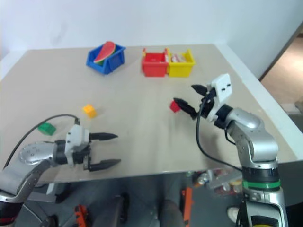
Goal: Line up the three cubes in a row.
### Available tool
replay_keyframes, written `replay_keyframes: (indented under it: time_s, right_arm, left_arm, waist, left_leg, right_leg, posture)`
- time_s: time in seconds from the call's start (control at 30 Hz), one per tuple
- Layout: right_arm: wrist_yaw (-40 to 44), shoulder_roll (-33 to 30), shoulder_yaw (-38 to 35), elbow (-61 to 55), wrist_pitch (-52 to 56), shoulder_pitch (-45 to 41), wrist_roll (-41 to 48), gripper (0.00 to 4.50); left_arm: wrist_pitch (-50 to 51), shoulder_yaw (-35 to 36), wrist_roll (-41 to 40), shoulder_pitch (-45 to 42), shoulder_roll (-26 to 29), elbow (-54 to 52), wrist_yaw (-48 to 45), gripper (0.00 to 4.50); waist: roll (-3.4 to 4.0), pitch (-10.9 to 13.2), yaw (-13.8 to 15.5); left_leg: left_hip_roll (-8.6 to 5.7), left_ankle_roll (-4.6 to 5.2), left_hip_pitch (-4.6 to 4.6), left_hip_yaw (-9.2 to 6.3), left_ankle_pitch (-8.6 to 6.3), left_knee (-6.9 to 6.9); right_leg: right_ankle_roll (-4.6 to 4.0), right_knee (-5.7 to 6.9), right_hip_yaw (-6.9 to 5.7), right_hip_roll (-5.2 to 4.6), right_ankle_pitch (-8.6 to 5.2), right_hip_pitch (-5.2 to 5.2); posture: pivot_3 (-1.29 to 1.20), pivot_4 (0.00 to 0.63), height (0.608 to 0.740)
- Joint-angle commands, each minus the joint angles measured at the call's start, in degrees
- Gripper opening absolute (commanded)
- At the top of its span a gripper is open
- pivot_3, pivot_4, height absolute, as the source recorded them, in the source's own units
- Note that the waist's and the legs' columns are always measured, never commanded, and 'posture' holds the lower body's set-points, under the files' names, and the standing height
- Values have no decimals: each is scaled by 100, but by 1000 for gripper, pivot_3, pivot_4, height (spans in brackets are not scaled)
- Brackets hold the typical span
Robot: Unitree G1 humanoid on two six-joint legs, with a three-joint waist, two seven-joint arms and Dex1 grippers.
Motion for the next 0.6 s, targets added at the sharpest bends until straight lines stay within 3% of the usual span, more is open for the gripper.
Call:
replay_keyframes:
  time_s: [0.03,0.23,0.6]
  right_arm:
    - [12,35,123,441,-284,-338,-285,4500]
    - [146,434,597,1642,-739,-1013,-755,4500]
    - [534,823,910,3875,-1710,-1935,-1383,4500]
  left_arm:
    - [-24,-41,-44,-262,-91,251,-66,4434]
    - [-68,82,34,-654,-551,783,374,4434]
    - [-254,154,201,-592,-610,741,583,4434]
  waist:
    - [0,0,-1]
    - [0,0,-14]
    - [0,0,-12]
  left_leg:
    - [4,4,0,2,-3,6]
    - [33,9,2,20,-7,30]
    - [50,9,5,40,-7,35]
  right_leg:
    - [0,0,2,8,0,1]
    - [-4,1,19,37,23,1]
    - [-12,1,39,54,38,-4]
  posture:
    - [0,150,740]
    - [0,150,740]
    - [0,150,740]
